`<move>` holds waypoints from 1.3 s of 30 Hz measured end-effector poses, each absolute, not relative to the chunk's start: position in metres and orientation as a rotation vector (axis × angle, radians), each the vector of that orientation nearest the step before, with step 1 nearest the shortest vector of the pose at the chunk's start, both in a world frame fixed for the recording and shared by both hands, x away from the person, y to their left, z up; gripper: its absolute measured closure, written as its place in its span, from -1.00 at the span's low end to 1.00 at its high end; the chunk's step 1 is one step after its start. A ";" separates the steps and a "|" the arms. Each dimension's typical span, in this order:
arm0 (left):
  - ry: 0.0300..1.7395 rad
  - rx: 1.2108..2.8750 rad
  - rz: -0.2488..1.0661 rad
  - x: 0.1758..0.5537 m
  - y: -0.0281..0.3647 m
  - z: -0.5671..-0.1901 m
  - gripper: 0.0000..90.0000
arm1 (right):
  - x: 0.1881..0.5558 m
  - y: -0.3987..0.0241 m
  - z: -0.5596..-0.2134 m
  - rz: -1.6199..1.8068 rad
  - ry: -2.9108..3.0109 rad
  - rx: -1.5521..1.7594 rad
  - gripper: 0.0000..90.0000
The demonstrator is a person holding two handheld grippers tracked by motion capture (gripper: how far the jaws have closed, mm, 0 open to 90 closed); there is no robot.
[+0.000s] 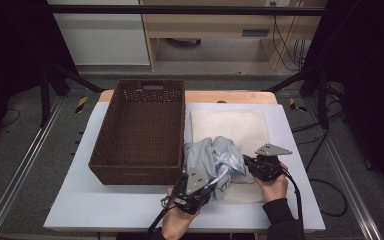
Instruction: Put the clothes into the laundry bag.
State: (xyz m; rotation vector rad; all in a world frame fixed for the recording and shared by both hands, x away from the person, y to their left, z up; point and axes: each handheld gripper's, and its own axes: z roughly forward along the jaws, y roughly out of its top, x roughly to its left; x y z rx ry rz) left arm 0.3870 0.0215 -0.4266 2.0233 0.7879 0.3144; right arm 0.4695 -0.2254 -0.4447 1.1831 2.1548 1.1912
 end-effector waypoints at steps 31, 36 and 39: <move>0.833 1.984 0.523 0.432 0.025 -0.403 -0.40 | 0.465 -0.227 -0.441 1.242 2.143 1.171 0.95; 0.872 2.100 0.591 0.448 0.011 -0.426 -0.56 | 0.465 -0.228 -0.442 1.241 2.150 1.167 0.95; 0.882 2.121 0.543 0.452 0.007 -0.436 -0.56 | 0.465 -0.228 -0.442 1.242 2.152 1.163 0.95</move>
